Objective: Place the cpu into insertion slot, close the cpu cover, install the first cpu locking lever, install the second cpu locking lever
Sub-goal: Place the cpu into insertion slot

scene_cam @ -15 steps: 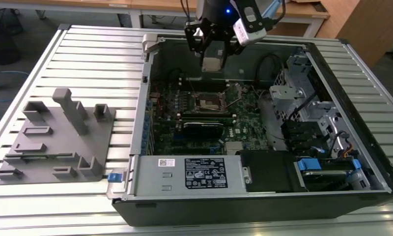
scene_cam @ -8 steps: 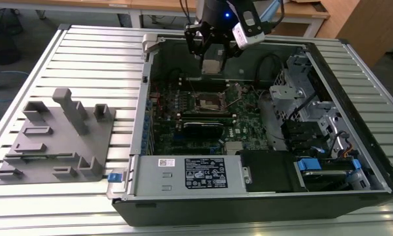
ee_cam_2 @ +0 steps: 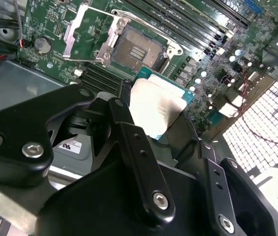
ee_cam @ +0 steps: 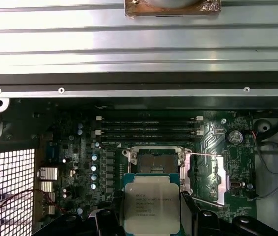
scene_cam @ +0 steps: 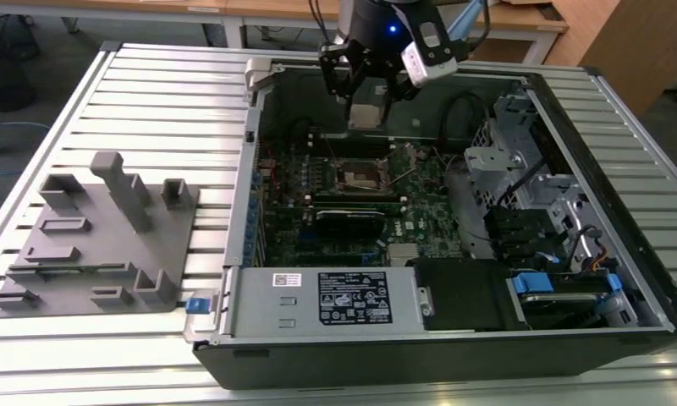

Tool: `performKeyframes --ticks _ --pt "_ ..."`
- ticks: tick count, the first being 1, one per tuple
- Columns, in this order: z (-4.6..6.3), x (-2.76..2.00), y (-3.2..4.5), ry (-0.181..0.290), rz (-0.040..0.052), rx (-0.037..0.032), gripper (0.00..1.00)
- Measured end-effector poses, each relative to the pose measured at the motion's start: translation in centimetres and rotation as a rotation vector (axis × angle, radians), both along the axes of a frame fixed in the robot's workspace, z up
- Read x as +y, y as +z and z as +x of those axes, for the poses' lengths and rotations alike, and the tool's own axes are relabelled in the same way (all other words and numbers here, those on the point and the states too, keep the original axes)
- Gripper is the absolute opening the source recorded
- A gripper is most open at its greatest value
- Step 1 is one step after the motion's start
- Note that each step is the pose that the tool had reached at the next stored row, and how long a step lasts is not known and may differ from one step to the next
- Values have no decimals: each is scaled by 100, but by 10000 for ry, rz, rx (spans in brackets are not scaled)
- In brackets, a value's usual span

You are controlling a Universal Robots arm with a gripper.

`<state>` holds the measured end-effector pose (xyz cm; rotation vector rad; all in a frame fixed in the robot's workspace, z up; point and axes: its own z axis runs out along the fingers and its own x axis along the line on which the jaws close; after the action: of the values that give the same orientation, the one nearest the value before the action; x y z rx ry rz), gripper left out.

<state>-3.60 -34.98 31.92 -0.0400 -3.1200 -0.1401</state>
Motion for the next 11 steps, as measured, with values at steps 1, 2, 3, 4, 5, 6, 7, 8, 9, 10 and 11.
performKeyframes --ticks 1,2,3,4,5,6,7,8,9,10,11 --pt "8 0 -2 1 0 0 54" --pt "16 0 -5 0 0 0 54" --pt "25 0 -7 0 0 0 54" --pt "33 0 -10 1 0 0 54" --pt "40 0 -13 0 0 0 54" --pt "44 0 -17 0 1 0 54" --pt "47 0 -23 0 2 -1 54" --pt "49 0 -29 0 2 -1 54" --pt "51 0 -36 -1 0 0 54" --pt "52 0 -44 0 0 0 54" --pt "53 0 -53 0 0 -1 54"
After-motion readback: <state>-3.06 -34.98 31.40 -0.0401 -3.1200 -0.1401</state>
